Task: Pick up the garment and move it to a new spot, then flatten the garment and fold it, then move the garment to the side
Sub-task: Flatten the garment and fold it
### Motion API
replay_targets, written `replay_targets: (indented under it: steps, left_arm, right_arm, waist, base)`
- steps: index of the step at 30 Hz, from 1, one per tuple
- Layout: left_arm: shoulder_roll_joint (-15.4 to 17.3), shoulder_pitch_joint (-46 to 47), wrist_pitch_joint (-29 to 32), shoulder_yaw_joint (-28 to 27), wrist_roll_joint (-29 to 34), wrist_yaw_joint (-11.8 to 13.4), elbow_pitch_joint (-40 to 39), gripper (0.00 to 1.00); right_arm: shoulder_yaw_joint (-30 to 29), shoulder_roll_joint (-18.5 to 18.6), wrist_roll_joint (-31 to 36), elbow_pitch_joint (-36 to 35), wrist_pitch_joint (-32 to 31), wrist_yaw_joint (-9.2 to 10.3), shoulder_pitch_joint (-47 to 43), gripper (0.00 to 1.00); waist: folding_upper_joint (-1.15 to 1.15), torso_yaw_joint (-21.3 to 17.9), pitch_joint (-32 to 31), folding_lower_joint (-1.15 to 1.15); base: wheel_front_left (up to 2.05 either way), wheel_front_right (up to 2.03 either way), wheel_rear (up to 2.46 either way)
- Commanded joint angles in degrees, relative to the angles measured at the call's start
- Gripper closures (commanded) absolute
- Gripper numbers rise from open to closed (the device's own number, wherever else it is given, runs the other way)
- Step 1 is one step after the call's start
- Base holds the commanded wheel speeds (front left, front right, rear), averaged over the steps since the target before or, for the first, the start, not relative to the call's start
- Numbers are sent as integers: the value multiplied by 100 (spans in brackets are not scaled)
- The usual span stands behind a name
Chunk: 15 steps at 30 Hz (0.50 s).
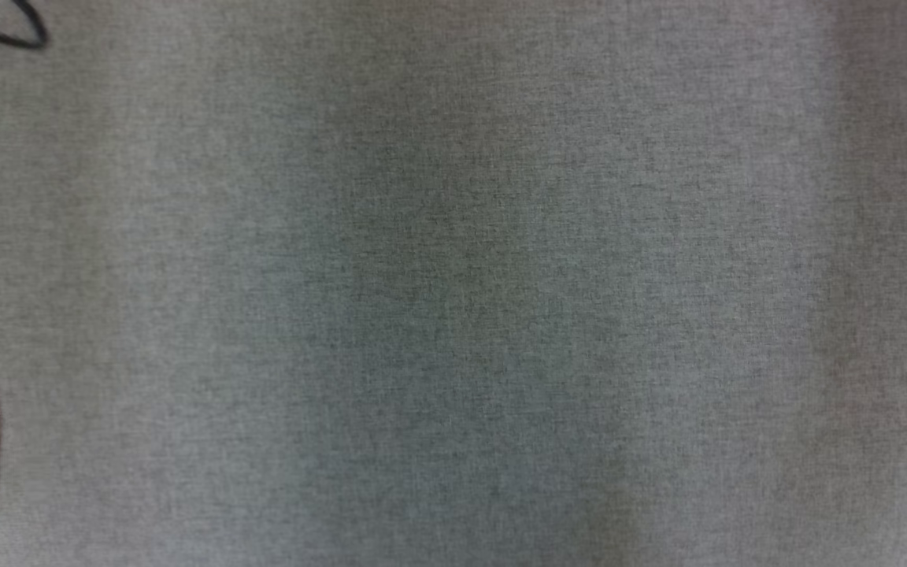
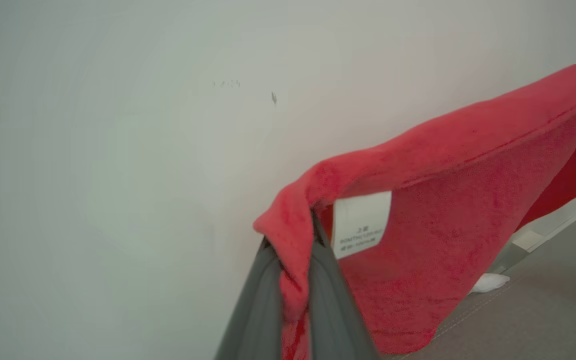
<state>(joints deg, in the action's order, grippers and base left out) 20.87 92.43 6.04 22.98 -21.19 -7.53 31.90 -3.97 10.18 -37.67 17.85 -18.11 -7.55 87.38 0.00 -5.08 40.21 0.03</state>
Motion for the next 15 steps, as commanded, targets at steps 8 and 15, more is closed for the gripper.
replay_targets:
  steps: [8, 15]
  left_arm:
    - [46, -945, -846, 854, -538, 14, 686, 100]
    - [359, -2780, -1304, 1475, -1044, 13, 318, 100]
  right_arm:
    - [547, 235, -635, -223, 378, 14, -1727, 100]
    - [1145, 645, -1197, -1056, 615, 15, -4084, 100]
  waist:
    - [0, 72, -236, -3]
    - [0, 89, -1055, -3]
  base:
    - [0, 0, 0]
    - [0, 0, 0]
